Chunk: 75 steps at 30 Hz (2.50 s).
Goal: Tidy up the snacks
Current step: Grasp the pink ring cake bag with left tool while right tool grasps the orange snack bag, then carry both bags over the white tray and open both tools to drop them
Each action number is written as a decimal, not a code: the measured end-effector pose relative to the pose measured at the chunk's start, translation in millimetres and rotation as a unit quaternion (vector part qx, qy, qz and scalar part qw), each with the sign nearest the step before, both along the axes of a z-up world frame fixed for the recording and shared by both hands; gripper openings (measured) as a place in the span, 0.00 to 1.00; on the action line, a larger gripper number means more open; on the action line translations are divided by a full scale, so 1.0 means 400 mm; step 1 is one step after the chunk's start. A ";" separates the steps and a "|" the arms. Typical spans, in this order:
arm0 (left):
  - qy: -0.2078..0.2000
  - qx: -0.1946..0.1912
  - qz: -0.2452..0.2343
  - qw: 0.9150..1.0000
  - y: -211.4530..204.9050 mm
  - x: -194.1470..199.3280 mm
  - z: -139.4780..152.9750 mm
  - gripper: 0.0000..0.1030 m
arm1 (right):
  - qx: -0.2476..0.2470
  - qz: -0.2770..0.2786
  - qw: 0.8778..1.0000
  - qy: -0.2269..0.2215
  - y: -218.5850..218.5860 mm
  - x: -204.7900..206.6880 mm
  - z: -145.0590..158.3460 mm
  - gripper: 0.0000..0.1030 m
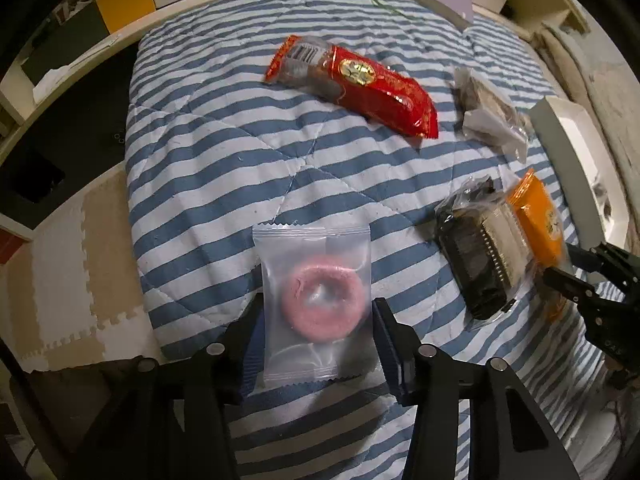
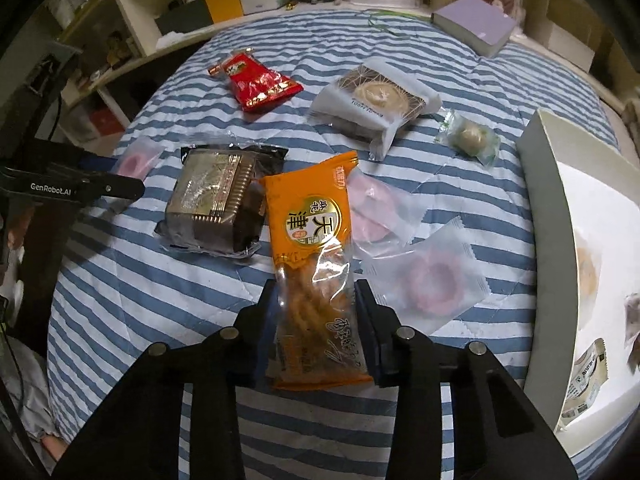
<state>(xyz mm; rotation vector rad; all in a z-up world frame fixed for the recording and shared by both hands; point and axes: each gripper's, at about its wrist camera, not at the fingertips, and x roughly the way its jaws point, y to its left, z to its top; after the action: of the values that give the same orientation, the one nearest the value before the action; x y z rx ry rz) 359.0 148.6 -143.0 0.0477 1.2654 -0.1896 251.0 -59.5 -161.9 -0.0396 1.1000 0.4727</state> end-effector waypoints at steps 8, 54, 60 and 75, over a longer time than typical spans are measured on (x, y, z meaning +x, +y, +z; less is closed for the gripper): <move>-0.027 -0.008 0.001 1.000 -0.006 -0.035 0.046 0.46 | 0.016 -0.008 1.000 -0.012 -0.010 -0.002 0.016 0.35; -0.208 -0.137 -0.064 0.966 -0.525 -0.109 0.308 0.46 | 0.052 -0.186 0.970 -0.149 -0.533 0.002 0.285 0.36; -0.177 -0.170 -0.084 0.966 -0.662 -0.044 0.238 0.46 | 0.052 -0.208 0.970 -0.115 -0.629 0.016 0.234 0.36; -0.068 -0.217 -0.088 0.970 -0.897 0.159 0.013 0.46 | 0.098 -0.221 0.970 0.025 -0.771 0.095 0.006 0.36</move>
<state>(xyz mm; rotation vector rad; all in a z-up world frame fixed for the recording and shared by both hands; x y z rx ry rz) 422.5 -210.3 -137.9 -0.2018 1.0601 -0.6040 289.1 -367.7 -159.4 0.3866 1.0674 0.1794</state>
